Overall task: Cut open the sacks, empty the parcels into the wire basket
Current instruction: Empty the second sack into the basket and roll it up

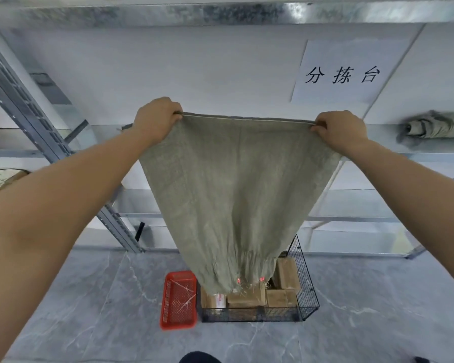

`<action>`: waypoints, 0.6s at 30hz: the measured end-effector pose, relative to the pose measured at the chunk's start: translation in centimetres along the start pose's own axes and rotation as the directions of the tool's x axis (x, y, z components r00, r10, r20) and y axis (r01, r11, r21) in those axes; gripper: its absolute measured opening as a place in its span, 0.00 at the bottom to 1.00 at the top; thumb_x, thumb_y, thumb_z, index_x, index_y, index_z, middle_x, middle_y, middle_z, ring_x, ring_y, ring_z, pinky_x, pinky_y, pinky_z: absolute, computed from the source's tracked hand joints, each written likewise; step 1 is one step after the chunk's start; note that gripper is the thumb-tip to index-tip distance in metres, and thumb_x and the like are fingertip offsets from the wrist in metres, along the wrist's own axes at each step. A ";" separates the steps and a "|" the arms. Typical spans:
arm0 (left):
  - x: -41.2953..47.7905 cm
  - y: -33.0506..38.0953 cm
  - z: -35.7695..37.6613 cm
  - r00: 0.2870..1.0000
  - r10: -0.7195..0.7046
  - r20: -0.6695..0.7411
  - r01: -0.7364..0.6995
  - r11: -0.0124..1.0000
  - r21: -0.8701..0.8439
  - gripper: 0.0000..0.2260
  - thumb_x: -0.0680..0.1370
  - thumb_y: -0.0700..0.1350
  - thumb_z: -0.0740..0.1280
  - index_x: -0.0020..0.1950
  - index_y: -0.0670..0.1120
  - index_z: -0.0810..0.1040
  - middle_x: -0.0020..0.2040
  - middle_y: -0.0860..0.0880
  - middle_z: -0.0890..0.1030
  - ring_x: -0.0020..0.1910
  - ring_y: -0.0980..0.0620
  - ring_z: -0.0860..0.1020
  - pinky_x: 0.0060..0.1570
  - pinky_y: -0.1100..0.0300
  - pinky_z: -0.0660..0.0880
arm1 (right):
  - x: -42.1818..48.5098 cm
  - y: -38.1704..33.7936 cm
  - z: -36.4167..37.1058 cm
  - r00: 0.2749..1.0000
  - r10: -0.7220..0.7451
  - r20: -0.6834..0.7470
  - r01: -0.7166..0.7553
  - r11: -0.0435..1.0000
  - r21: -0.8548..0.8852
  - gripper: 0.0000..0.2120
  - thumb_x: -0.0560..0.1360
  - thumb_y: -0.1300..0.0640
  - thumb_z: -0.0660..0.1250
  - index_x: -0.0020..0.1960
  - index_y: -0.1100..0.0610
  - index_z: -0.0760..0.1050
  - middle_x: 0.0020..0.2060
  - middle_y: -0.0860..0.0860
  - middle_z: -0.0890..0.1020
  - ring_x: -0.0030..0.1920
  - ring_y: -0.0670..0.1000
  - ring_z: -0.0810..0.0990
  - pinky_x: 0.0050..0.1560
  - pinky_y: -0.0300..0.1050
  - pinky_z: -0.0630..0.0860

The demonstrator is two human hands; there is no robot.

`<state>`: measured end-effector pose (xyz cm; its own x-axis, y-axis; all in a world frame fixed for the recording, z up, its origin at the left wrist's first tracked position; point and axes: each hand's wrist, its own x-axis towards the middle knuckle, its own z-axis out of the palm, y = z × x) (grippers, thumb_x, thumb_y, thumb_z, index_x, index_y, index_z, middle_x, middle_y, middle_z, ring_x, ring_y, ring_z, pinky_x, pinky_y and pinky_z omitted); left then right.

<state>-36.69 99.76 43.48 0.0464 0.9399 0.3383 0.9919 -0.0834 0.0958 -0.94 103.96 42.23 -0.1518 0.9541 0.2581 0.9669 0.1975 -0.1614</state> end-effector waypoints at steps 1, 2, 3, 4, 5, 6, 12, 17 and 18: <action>0.1 0.0 -0.2 1.000 0.005 -0.001 -0.005 1.000 0.005 0.12 0.81 0.43 0.57 0.57 0.40 0.76 0.54 0.38 0.75 0.55 0.38 0.73 0.51 0.49 0.70 | 0.0 -0.1 -0.1 1.000 -0.008 -0.006 0.008 1.000 -0.013 0.14 0.79 0.52 0.58 0.57 0.58 0.76 0.54 0.59 0.80 0.56 0.61 0.76 0.47 0.50 0.70; 0.3 -0.1 -0.4 1.000 0.005 -0.002 -0.005 1.000 0.011 0.12 0.81 0.43 0.57 0.57 0.40 0.76 0.54 0.37 0.75 0.55 0.38 0.73 0.51 0.49 0.70 | 0.1 -0.3 -0.3 1.000 -0.015 -0.021 0.015 1.000 -0.017 0.14 0.79 0.53 0.58 0.57 0.59 0.76 0.54 0.60 0.80 0.56 0.62 0.76 0.48 0.50 0.70; 0.4 -0.1 -0.7 1.000 0.005 -0.007 -0.005 1.000 0.022 0.12 0.80 0.43 0.57 0.57 0.40 0.76 0.54 0.37 0.76 0.55 0.38 0.73 0.51 0.49 0.71 | 0.2 -0.5 -0.6 0.999 -0.019 -0.042 0.019 1.000 -0.005 0.14 0.79 0.53 0.58 0.57 0.59 0.76 0.54 0.60 0.80 0.56 0.62 0.76 0.49 0.51 0.71; 0.6 -0.1 -1.1 1.000 0.003 -0.012 -0.002 1.000 0.030 0.12 0.80 0.43 0.57 0.57 0.40 0.76 0.54 0.37 0.76 0.55 0.38 0.73 0.51 0.48 0.71 | 0.3 -0.7 -0.9 0.998 -0.017 -0.068 0.019 1.000 0.018 0.13 0.78 0.54 0.58 0.57 0.59 0.75 0.54 0.60 0.79 0.56 0.62 0.75 0.50 0.51 0.71; 0.8 -0.2 -1.4 1.000 0.004 -0.020 -0.003 0.999 0.034 0.12 0.80 0.43 0.57 0.57 0.40 0.76 0.54 0.37 0.76 0.54 0.38 0.73 0.51 0.48 0.71 | 0.5 -0.7 -1.2 0.995 -0.013 -0.096 0.017 0.999 0.038 0.13 0.78 0.55 0.57 0.58 0.59 0.75 0.55 0.60 0.79 0.56 0.62 0.75 0.50 0.51 0.71; 0.9 -0.1 -1.8 1.000 0.005 -0.029 -0.004 0.999 0.034 0.12 0.80 0.43 0.57 0.57 0.40 0.76 0.54 0.37 0.76 0.54 0.38 0.74 0.51 0.48 0.71 | 0.6 -0.8 -1.7 0.992 -0.011 -0.123 0.017 0.999 0.047 0.14 0.78 0.55 0.57 0.58 0.59 0.75 0.54 0.60 0.79 0.56 0.62 0.75 0.50 0.51 0.71; 0.6 -0.5 -2.6 0.998 -0.067 -0.010 0.067 0.998 -0.002 0.12 0.80 0.44 0.58 0.57 0.40 0.75 0.55 0.38 0.78 0.56 0.39 0.73 0.52 0.49 0.71 | 1.0 0.0 -3.3 0.995 0.040 -0.092 -0.045 0.997 -0.056 0.15 0.79 0.51 0.56 0.57 0.59 0.75 0.52 0.61 0.79 0.53 0.62 0.77 0.45 0.48 0.68; 0.7 0.1 -3.6 0.989 -0.147 0.034 0.150 0.980 -0.130 0.12 0.78 0.46 0.63 0.56 0.38 0.73 0.52 0.36 0.78 0.52 0.39 0.74 0.48 0.52 0.70 | 1.0 -0.2 -4.1 0.998 0.064 -0.027 -0.063 0.998 0.026 0.15 0.79 0.51 0.58 0.55 0.59 0.77 0.50 0.58 0.80 0.52 0.60 0.77 0.43 0.46 0.69; 0.7 0.4 -3.8 0.988 -0.147 0.045 0.152 0.974 -0.170 0.13 0.77 0.46 0.64 0.55 0.38 0.73 0.52 0.37 0.77 0.52 0.39 0.74 0.48 0.53 0.70 | 1.0 -0.5 -4.6 0.996 0.091 -0.004 -0.091 0.994 0.053 0.16 0.78 0.51 0.58 0.52 0.61 0.78 0.45 0.58 0.80 0.48 0.59 0.77 0.41 0.44 0.69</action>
<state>-36.67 99.13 47.34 -0.0942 0.9560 0.2778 0.9527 0.0057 0.3037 -0.66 103.79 46.96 -0.0621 0.9672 0.2464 0.9644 0.1217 -0.2347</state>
